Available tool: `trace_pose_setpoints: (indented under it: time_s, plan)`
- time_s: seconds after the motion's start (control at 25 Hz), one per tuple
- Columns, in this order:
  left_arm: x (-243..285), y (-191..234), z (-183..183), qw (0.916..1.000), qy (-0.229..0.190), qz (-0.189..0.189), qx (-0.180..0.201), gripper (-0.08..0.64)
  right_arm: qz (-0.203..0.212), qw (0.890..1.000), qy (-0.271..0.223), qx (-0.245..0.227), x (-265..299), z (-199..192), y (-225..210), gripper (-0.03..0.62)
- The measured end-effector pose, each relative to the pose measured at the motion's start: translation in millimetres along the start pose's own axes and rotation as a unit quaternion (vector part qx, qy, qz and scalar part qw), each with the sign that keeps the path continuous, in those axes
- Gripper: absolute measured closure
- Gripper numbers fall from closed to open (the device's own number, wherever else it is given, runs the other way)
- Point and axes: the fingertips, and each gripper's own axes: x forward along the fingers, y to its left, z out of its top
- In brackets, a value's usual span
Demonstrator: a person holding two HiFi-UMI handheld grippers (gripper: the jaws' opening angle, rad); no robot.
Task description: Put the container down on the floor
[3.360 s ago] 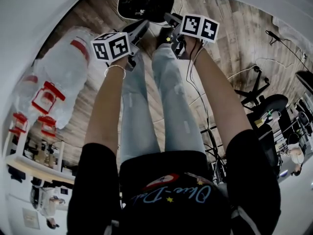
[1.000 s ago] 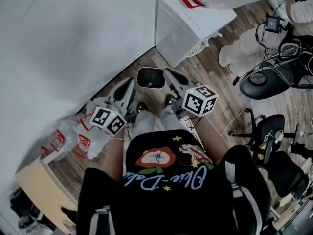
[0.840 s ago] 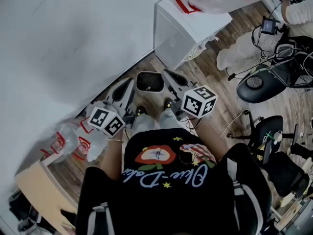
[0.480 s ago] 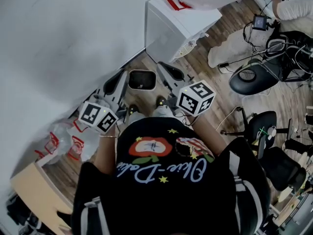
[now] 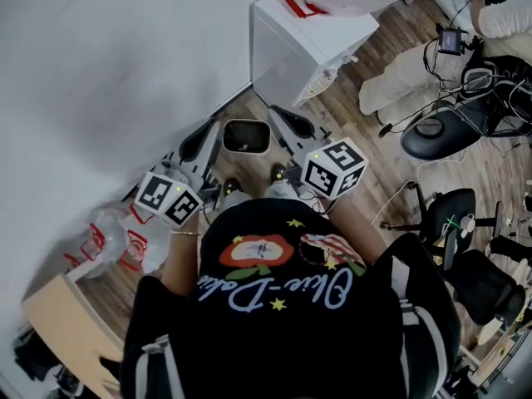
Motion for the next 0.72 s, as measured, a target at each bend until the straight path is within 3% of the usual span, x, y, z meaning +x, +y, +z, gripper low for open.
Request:
trace_pose_setpoints:
  time_s: [0.72]
  plan:
    - [-0.6, -3.1, -5.6, 0.9999, 0.003, 0.001, -0.014, 0.549, -0.01, 1.0, 0.001, 0.01, -3.9, -6.6, -5.1, 0.594]
